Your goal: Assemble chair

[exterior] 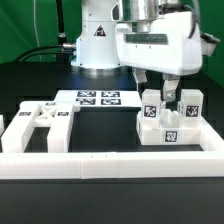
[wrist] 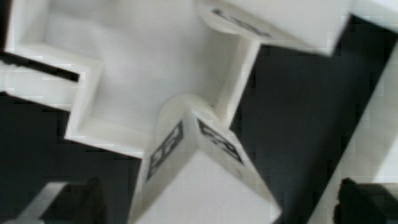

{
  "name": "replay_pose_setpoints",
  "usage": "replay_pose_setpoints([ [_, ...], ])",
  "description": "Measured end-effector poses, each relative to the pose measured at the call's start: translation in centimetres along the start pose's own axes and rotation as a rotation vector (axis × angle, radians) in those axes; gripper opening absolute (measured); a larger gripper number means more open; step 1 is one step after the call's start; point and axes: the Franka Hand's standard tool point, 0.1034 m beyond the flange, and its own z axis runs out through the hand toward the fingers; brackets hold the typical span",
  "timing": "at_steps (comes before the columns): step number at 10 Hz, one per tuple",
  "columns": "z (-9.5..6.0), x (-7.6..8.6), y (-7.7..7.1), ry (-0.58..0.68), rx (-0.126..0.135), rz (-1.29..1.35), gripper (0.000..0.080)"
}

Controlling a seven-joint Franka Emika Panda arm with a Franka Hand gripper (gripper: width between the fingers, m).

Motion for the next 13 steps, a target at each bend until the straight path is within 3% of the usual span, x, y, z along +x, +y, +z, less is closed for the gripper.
replay_pose_setpoints([
  [3,-0.07,0.25,-0.13,0.01,-0.008,-0.29,0.0649],
  [8,0.09,0.76,0.26,0.018,-0.009,-0.543,0.0649],
  [10,0.09,0.76,0.26,0.018,-0.009,-0.542,0.0395],
  [11,0.08,0.78,0.26,0.019,-0.009,-0.542,0.0395],
  [12,0.08,0.78,0.26,0.018,-0.009,-0.533,0.0284],
  [13,0.08,0.8,0.27,0.019,-0.009,-0.511,0.0284],
])
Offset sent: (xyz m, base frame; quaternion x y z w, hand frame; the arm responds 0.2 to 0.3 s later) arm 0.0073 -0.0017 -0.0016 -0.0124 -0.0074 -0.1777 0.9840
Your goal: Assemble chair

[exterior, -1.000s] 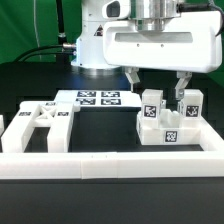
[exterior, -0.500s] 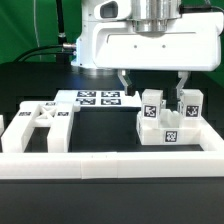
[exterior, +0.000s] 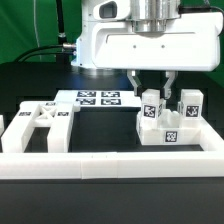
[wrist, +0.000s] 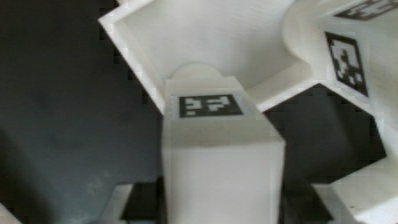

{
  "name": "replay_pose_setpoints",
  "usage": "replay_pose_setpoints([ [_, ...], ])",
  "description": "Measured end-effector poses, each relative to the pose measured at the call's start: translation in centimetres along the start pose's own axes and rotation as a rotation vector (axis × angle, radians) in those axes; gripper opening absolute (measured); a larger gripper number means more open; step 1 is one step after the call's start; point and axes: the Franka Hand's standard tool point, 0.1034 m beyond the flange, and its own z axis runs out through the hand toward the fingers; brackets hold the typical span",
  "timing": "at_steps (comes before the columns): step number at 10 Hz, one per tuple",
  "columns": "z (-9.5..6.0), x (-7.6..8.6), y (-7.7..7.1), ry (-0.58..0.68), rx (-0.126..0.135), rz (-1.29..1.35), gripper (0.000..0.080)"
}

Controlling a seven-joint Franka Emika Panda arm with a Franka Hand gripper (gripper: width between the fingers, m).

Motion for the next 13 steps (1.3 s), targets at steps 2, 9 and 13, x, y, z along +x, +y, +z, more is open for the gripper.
replay_pose_setpoints([
  [2,-0.11,-0.16,0.13,-0.004,0.001,0.117,0.0284],
  [9,-0.05,-0.17,0.55,0.005,0.014,0.822,0.0284],
  [13,-0.04,-0.14,0.79,-0.014,0.034,1.147,0.0284],
])
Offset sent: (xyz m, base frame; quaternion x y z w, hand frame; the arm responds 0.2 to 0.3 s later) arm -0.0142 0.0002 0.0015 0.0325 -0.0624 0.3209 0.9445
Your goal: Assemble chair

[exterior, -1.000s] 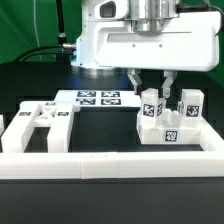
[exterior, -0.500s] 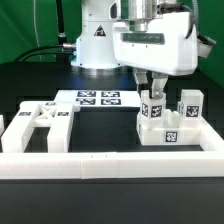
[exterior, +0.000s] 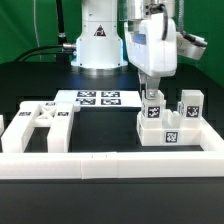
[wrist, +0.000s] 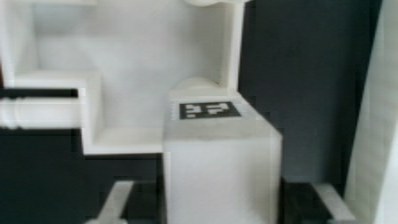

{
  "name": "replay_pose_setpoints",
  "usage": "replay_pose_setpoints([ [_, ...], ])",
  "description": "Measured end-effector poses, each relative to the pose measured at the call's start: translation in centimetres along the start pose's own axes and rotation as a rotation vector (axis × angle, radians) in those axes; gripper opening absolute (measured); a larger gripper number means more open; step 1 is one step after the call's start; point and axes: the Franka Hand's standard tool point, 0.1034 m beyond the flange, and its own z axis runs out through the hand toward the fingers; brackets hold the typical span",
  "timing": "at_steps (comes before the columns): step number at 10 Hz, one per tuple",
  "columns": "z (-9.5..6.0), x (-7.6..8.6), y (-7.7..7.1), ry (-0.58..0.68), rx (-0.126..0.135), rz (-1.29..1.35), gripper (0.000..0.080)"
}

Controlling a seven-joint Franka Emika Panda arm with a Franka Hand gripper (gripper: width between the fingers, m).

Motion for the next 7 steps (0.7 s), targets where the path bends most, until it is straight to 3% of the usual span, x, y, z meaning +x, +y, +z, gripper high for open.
replay_pose_setpoints([
  [4,-0.09,1.11,-0.18,0.007,0.01,0.312,0.0284],
  [5,-0.04,1.02,-0.14,0.007,0.009,0.319,0.0333],
  [6,-0.02,0.98,-0.12,0.007,0.008,0.294,0.052],
  [7,-0.03,0.97,-0.15,0.008,0.009,0.25,0.052],
])
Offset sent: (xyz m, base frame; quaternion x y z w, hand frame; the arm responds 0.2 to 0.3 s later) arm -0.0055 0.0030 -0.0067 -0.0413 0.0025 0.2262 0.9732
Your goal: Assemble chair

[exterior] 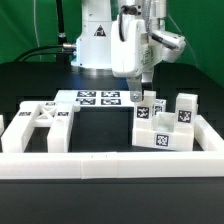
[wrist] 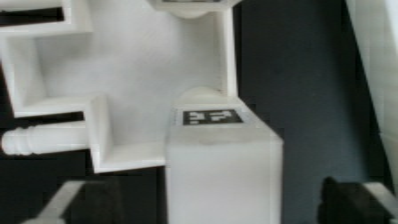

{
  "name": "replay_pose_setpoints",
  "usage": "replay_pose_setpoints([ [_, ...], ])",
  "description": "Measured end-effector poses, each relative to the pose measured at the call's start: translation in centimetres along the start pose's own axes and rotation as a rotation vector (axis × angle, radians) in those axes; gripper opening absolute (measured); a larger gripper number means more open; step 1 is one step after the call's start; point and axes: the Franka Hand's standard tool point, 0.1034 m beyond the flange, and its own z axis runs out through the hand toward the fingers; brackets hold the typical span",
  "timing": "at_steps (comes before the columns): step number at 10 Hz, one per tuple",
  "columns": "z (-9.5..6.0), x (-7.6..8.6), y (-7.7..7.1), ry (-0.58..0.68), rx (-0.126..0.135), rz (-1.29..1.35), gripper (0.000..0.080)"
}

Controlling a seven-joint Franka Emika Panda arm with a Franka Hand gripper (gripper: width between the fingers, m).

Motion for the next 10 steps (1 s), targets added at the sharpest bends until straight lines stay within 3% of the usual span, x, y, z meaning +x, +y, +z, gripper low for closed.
replay_pose_setpoints([
  [1,-0.09,-0.24,-0.26,-0.001,0.004,-0.06,0.0626],
  [2,-0.24,-0.79,-0.56,0.0,-0.004,-0.181,0.0642],
  [6,-0.27,-0.93,-0.8,-0.001,0.002,-0.518,0.0649],
  [10,-1.05,-0.61,-1.14,-0.002,-0.018,-1.092,0.0649],
])
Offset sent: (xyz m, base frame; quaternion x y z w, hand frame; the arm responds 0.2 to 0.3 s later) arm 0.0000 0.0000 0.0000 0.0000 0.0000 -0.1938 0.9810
